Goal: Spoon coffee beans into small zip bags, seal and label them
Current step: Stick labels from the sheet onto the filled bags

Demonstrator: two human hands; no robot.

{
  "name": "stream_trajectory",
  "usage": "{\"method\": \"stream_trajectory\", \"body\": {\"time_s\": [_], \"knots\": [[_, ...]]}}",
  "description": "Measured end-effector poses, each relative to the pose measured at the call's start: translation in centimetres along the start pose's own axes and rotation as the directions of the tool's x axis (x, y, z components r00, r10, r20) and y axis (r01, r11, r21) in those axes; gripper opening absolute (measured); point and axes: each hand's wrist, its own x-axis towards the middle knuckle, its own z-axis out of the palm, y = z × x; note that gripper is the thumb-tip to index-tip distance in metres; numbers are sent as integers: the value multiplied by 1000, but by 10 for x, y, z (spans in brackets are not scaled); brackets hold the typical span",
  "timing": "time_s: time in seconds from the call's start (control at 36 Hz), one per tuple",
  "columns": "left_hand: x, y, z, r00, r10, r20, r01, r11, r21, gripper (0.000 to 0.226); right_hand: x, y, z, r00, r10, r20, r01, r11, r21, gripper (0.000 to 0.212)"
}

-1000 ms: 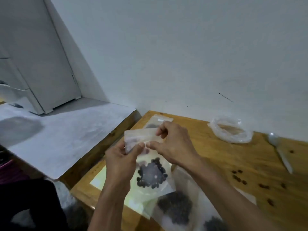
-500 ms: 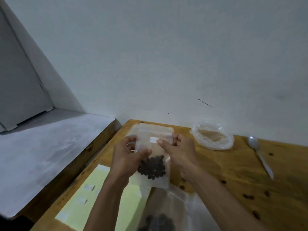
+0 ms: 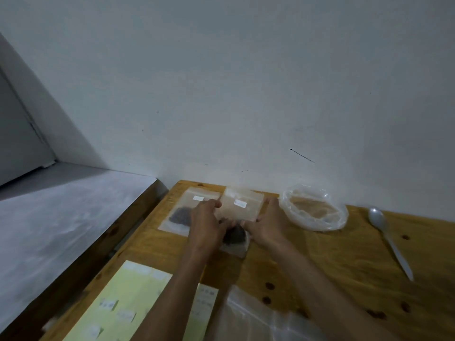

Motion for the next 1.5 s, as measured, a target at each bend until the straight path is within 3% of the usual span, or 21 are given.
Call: {"method": "stream_trajectory", "body": {"time_s": [0.06, 0.19, 0.36, 0.58, 0.78, 0.89, 1.03, 1.17, 1.28, 1.39, 1.5], "knots": [[1, -1, 3, 1000, 18, -12, -18, 999, 38, 50, 2, 2, 3, 1000, -24, -7, 23, 996, -83, 69], [0, -2, 5, 999, 37, -18, -35, 995, 88, 43, -1, 0, 2, 995, -98, 6, 96, 952, -292, 45], [-8, 2, -3, 995, 89, -40, -85, 993, 85, 42, -10, -2, -5, 989, -147, 21, 146, 935, -323, 43], [-71, 16, -40, 987, 144, -66, -142, 989, 27, 43, -68, -9, -53, 969, -157, 190, 208, 934, -290, 31], [-143, 46, -40, 980, 124, 154, -136, 988, 72, 43, -121, 0, -111, 945, -140, 295, 259, 872, -416, 35], [-176, 60, -27, 954, 36, 298, -96, 977, 189, 48, -149, 15, -142, 942, -44, 334, 240, 783, -573, 46], [-202, 66, -13, 951, 18, 308, -114, 948, 296, 53, -176, 39, -157, 959, 41, 280, 166, 721, -673, 57], [-211, 72, -13, 954, -27, 300, -31, 982, 185, 40, -188, 51, -157, 984, 46, 172, 48, 860, -507, 49], [-213, 75, -19, 961, -69, 268, 98, 990, -97, 26, -190, 50, -161, 999, -9, 50, 20, 970, -242, 45], [-210, 75, -33, 930, -116, 348, 285, 826, -486, 20, -189, 38, -166, 996, -24, 81, 15, 994, 112, 37], [-211, 78, -53, 925, -137, 353, 345, 690, -637, 17, -187, 25, -154, 974, -1, 226, -76, 941, 330, 19]]}}
